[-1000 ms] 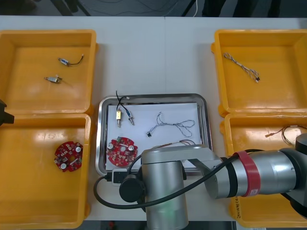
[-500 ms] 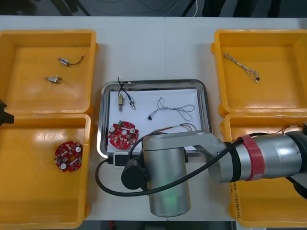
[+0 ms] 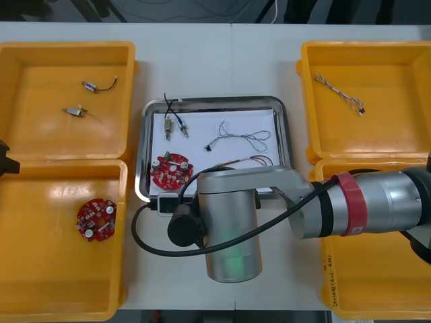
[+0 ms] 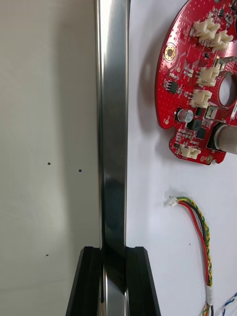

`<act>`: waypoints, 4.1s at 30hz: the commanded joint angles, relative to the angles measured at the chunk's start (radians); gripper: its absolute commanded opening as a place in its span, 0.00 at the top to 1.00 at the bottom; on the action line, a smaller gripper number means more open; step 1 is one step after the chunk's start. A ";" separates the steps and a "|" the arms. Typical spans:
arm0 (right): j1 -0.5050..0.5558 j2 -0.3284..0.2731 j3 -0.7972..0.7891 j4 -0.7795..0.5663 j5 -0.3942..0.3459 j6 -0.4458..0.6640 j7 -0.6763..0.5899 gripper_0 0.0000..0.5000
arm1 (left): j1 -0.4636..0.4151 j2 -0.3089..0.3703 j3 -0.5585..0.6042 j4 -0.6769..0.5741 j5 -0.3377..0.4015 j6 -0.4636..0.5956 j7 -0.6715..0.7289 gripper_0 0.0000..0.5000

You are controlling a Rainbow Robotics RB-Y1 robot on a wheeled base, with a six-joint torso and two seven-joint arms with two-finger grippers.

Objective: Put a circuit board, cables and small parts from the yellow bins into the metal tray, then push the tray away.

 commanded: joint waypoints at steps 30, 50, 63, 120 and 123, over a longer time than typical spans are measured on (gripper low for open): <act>-0.201 -0.022 0.019 0.181 -0.048 -0.137 -0.035 1.00 | 0.016 -0.009 0.030 -0.026 -0.009 0.006 -0.126 0.00; -0.281 -0.051 0.086 0.290 -0.050 -0.289 -0.055 1.00 | 0.016 -0.009 0.030 -0.026 -0.009 0.006 -0.126 0.00; -0.319 -0.010 0.074 0.402 -0.059 -0.320 -0.049 1.00 | 0.016 -0.009 0.030 -0.026 -0.009 0.006 -0.126 0.00; -0.367 0.015 0.039 0.505 -0.159 -0.464 0.003 0.00 | 0.016 -0.009 0.030 -0.026 -0.009 0.006 -0.126 0.00; -0.368 0.015 0.025 0.489 -0.183 -0.452 0.008 0.00 | 0.016 -0.009 0.030 -0.026 -0.009 0.006 -0.126 0.00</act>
